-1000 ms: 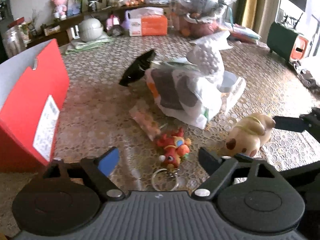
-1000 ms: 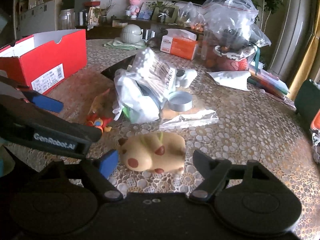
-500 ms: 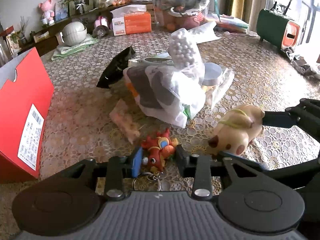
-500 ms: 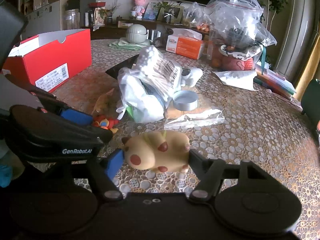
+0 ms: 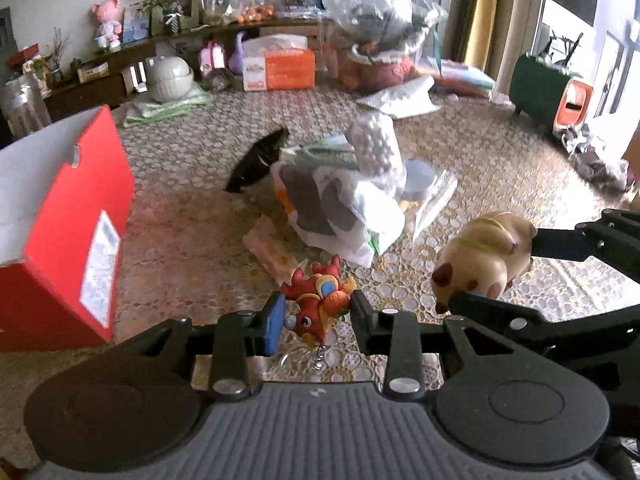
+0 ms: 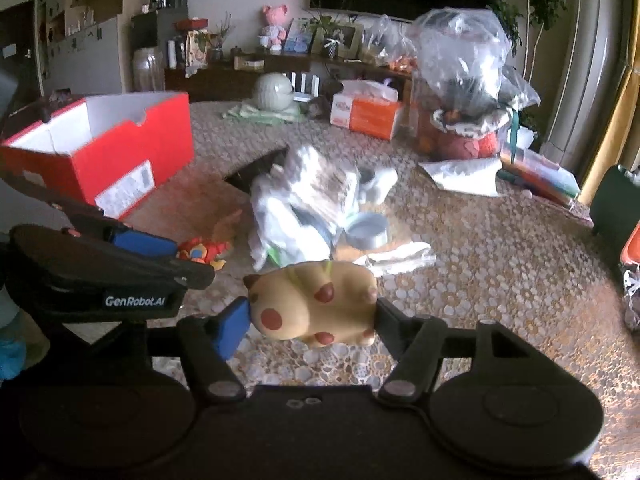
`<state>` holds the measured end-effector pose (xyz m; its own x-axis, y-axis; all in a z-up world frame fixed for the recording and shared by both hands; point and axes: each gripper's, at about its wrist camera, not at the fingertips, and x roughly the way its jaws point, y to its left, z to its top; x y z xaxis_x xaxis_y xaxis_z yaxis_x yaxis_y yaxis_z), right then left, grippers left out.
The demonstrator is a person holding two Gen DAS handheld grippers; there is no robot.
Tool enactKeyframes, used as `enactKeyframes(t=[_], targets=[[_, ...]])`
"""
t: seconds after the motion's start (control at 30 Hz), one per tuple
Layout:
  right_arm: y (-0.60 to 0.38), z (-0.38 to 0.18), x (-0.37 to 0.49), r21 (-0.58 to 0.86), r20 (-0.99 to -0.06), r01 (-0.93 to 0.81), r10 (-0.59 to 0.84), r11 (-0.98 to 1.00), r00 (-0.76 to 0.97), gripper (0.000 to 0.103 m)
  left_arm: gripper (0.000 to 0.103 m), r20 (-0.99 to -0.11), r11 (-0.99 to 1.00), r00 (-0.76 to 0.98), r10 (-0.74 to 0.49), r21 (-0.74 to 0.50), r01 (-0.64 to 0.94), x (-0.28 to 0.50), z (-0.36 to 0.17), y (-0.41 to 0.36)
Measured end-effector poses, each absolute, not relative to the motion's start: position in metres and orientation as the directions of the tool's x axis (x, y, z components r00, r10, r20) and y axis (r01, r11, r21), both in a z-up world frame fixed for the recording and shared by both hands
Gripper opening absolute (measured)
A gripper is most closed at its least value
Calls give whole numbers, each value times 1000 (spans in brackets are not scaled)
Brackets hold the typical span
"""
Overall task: Organize objects
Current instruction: 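Carry the keychain and cat toy over the open red shoebox with both tools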
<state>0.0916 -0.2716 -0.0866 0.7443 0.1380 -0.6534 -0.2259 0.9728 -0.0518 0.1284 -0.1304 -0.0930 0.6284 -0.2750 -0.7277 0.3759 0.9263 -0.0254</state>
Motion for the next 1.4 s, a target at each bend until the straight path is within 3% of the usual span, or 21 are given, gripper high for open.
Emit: enactKeyframes(t=[0.47, 0.87, 1.17, 1.4], targets=[[-222, -11, 81, -45, -619, -345, 245, 937, 746, 67, 34, -681, 931, 670, -296, -50, 360, 100, -27, -67], [-151, 32, 113, -33, -592, -462, 355, 886, 723, 67, 34, -633, 954, 734, -244, -22, 298, 109, 26, 18], [-89, 33, 156, -75, -591, -530, 390, 845, 706, 67, 34, -607, 980, 784, -127, 46, 195, 144, 43, 87], [-42, 14, 195, -69, -615, -566, 412, 821, 673, 67, 34, -639, 987, 767, -56, 81, 139, 191, 31, 129]])
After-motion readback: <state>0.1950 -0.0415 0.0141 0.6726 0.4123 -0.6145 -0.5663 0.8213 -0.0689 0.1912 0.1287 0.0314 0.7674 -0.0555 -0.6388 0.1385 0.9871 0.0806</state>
